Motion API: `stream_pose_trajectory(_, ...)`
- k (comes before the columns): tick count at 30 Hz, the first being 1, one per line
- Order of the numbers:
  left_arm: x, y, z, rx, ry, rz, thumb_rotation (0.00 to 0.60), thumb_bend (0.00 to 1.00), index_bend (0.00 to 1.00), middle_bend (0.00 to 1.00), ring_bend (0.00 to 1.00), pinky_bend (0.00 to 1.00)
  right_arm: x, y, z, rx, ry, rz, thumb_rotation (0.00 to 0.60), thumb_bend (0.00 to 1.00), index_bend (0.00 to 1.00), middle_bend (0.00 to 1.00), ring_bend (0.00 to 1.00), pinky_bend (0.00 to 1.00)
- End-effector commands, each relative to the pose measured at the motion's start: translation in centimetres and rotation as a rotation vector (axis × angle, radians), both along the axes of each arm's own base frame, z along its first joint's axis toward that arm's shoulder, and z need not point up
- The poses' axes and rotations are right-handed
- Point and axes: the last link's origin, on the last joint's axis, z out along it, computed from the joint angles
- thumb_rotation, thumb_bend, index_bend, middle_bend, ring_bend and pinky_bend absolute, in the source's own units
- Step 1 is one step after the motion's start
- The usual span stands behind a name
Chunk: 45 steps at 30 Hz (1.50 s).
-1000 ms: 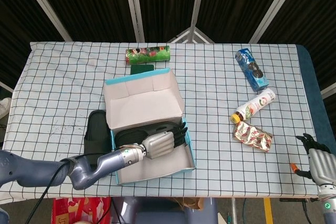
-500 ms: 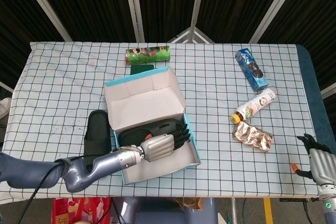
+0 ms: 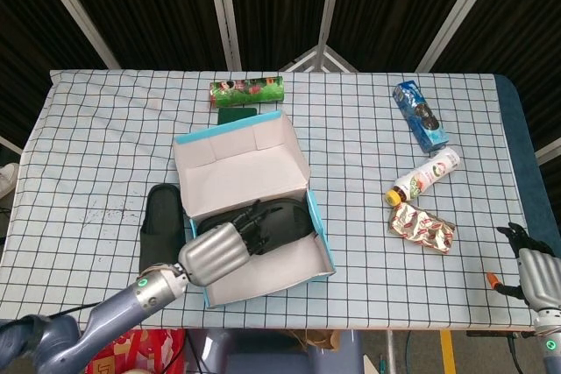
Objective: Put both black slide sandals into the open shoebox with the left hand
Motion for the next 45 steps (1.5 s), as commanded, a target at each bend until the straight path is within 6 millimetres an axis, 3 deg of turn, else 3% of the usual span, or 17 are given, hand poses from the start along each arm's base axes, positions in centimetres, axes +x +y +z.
stream_pose_trajectory(1,-8.3,-2.7,4.0,0.024,-0.204,0.521,0.6,0.17,0.15,0.21,0.0,0.03,0.1,0.1,0.1,-0.006,-0.004,0.009,0.6,0.29,0.18,0.11,0.21,0.16)
stream_pose_trajectory(9,-15.2,-3.7,4.5,0.094,-0.419,0.726,0.6,0.14,0.15,0.21,0.0,0.03,0.2,0.2,0.0,0.003,-0.009,0.014,0.6,0.29,0.18,0.11,0.21,0.16)
stream_pose_trajectory(16,-17.8,-3.5,3.2,0.129,-0.433,0.756,0.6,0.13,0.15,0.21,0.0,0.03,0.3,0.2,-0.2,0.018,-0.009,0.014,0.6,0.29,0.18,0.11,0.21,0.16)
stream_pose_trajectory(31,-20.2,-5.8,-1.8,0.139,-0.386,0.699,0.6,0.12,0.14,0.19,0.0,0.01,0.1,0.1,-0.1,0.02,-0.015,0.008,0.6,0.29,0.18,0.11,0.21,0.16)
stream_pose_trajectory(45,-20.6,-5.8,-3.5,0.166,-0.387,0.622,0.6,0.12,0.13,0.12,0.0,0.0,0.0,0.1,-0.2,0.024,-0.016,0.005,0.6,0.29,0.18,0.11,0.21,0.16)
